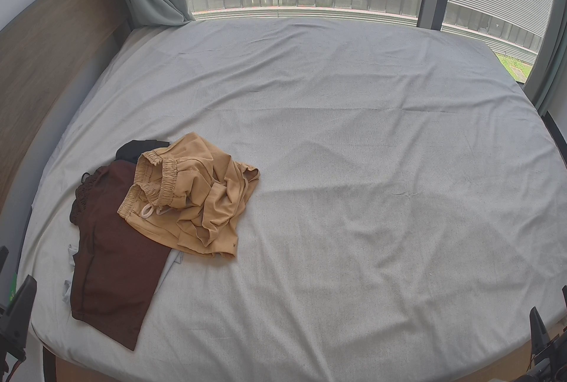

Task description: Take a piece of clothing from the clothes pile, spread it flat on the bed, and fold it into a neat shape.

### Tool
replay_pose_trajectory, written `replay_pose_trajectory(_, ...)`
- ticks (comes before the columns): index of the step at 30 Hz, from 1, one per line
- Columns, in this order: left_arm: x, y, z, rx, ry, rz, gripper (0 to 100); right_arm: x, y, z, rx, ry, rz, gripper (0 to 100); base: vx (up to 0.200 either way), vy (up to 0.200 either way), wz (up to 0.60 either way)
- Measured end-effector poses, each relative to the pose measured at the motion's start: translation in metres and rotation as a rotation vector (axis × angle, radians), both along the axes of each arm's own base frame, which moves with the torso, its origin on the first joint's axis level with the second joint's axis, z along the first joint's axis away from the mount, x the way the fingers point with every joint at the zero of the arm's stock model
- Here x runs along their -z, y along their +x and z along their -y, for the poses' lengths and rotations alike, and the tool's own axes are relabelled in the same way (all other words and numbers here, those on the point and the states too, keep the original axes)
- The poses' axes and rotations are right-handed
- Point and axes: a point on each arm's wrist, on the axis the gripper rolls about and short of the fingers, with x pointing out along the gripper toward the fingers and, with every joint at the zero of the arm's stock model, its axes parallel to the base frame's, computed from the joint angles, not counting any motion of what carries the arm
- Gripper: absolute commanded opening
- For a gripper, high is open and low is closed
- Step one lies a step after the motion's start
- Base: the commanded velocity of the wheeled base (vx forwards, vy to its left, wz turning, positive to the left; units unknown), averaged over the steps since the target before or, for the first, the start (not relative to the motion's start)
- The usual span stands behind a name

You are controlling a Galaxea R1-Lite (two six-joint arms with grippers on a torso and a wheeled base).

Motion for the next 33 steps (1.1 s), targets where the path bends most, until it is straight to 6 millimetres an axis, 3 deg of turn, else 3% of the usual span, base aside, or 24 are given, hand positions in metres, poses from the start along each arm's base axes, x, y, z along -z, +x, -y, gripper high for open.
replay_pose_trajectory(13,-0.017,0.016,0.004,0.141,-0.077,-0.077,100,0.0,0.0,0.0,0.0,-0.001,0.0,100,0.0,0.0,0.0)
replay_pose_trajectory(25,-0.037,0.062,0.01,0.212,-0.109,-0.131,100,0.0,0.0,0.0,0.0,0.0,0.0,100,0.0,0.0,0.0)
replay_pose_trajectory(33,-0.036,0.092,0.013,0.313,-0.105,-0.2,100,0.0,0.0,0.0,0.0,0.0,0.0,100,0.0,0.0,0.0)
